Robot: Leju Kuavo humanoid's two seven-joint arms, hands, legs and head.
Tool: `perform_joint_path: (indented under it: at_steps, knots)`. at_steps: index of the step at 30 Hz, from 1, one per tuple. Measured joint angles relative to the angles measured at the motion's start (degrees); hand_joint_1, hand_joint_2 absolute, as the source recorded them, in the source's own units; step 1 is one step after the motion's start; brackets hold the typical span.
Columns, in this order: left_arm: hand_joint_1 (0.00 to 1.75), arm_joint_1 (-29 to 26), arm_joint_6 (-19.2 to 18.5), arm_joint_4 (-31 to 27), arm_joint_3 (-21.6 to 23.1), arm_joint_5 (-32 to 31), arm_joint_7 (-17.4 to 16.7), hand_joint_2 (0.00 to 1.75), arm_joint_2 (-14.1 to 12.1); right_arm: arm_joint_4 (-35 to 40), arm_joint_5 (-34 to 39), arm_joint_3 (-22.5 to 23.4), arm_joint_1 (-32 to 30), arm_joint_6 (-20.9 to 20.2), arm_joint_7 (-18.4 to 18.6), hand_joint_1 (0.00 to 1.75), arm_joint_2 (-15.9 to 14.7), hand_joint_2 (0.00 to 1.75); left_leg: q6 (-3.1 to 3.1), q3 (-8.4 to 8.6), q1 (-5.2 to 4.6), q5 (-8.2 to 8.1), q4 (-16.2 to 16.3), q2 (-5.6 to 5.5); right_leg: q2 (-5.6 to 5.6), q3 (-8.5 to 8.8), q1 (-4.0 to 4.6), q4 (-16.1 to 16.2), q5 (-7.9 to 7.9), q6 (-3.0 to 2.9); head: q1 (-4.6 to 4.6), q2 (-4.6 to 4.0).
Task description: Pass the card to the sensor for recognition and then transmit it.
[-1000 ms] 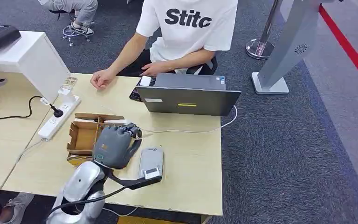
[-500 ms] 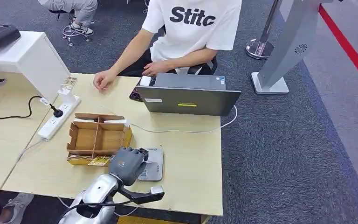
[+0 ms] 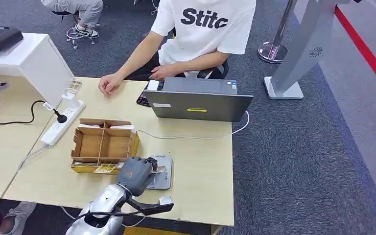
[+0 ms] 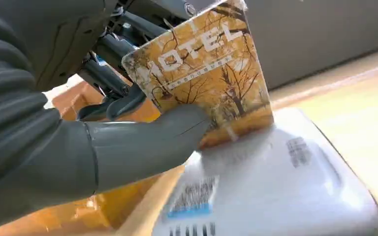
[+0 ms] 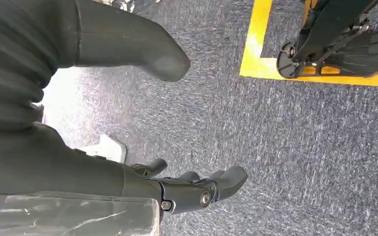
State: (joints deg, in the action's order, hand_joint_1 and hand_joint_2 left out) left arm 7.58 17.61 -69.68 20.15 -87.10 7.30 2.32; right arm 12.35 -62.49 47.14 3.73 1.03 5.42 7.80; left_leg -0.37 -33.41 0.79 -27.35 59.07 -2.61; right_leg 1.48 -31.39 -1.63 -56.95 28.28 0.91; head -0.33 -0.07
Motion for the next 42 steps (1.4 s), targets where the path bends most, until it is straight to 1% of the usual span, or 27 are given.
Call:
perform_joint_path:
  at_steps: [3,6,11,14,18,25,28,31,33,35,38,42]
  knots:
    - [1.75,0.04,0.53,-2.47,-0.42,-0.66,-0.33,1.75,0.37,0.00,-0.24,0.18,-0.03,0.15,0.00,0.00,0.00,1.75,0.00,-0.03,0.00,0.01,0.00,0.01,0.00,-0.03,0.00,-0.01,-0.02,-0.02,-0.02,0.00]
    - [1.75,0.41,-0.21,-7.00,-1.64,-0.99,-0.44,1.75,0.48,0.00,-0.57,0.83,-0.01,0.17,-0.02,0.00,0.07,1.75,0.00,-0.04,0.00,0.01,0.00,0.00,0.00,-0.03,0.00,-0.01,-0.02,-0.02,0.00,0.00]
    - [1.75,0.65,-0.32,-14.87,-5.63,-0.86,-0.66,1.75,0.35,0.00,-1.25,1.58,-0.03,0.24,-0.04,0.00,0.15,1.75,-0.01,-0.06,0.01,0.00,0.00,0.01,0.00,-0.06,0.01,-0.02,-0.01,-0.02,0.00,0.00]
    - [1.75,0.83,-0.80,-18.10,-7.70,-0.64,-0.66,1.75,0.22,0.00,-1.33,1.79,-0.02,0.24,-0.04,0.00,0.17,1.75,-0.01,-0.06,0.01,0.00,-0.01,0.00,0.00,-0.06,0.01,-0.02,-0.01,-0.02,0.00,0.00]
    - [1.75,0.82,-0.80,-20.09,-8.87,-0.61,-0.70,1.75,0.13,0.00,-1.38,2.19,-0.01,0.24,-0.04,0.00,0.24,1.75,-0.01,-0.06,0.00,0.00,-0.01,0.00,0.00,-0.06,0.00,-0.02,-0.01,-0.02,0.00,0.00]
    - [1.75,0.76,-0.80,-21.07,-9.25,-0.59,-0.70,1.75,0.13,0.00,-1.38,2.41,0.00,0.24,-0.04,0.00,0.26,1.75,0.00,-0.07,0.00,0.00,-0.01,0.00,0.00,-0.05,0.00,-0.01,-0.01,-0.02,0.00,0.00]
    - [1.75,0.75,-0.65,-21.75,-9.82,-0.79,-1.58,1.75,-0.07,0.00,-1.73,2.49,0.00,0.26,-0.07,0.00,0.28,1.75,-0.01,-0.08,0.00,0.00,-0.01,0.00,0.00,-0.06,0.00,-0.02,-0.01,-0.02,0.00,0.00]
    - [1.75,0.86,-2.38,-23.50,-12.90,2.36,-1.64,1.75,-0.72,0.00,-2.27,2.65,-0.02,0.26,-0.11,0.00,0.28,1.75,-0.01,-0.07,0.01,0.00,-0.02,0.01,0.01,-0.07,0.01,-0.02,-0.01,-0.02,0.00,0.00]
    - [1.75,0.84,-3.21,-24.24,-16.29,4.09,-0.37,1.75,-1.31,0.00,-2.45,2.82,-0.02,0.24,-0.22,0.00,0.28,1.75,-0.01,-0.07,0.03,0.00,-0.04,0.03,0.03,-0.09,0.03,-0.04,-0.01,-0.03,-0.02,0.00]
    - [1.75,0.81,-3.23,-24.37,-19.79,4.92,0.68,1.75,-1.68,0.00,-2.95,2.93,-0.02,0.20,-0.35,0.00,0.31,1.75,-0.01,-0.07,0.05,0.00,-0.05,0.03,0.02,-0.10,0.05,-0.05,-0.01,-0.03,0.00,0.00]
    - [1.75,0.44,-3.16,-24.37,-23.75,5.53,1.77,1.75,-2.12,0.00,-3.35,2.97,-0.02,0.13,-0.52,0.00,0.31,1.75,-0.01,-0.07,0.05,0.00,-0.05,0.04,0.03,-0.10,0.05,-0.05,0.00,-0.04,0.00,0.00]
    - [1.75,-0.11,-2.81,-24.37,-26.99,5.46,2.84,1.75,-2.10,0.00,-3.52,3.17,0.01,0.07,-0.61,0.00,0.31,1.75,-0.01,-0.08,0.04,0.00,-0.05,0.02,0.02,-0.10,0.04,-0.04,0.00,-0.04,0.00,0.00]
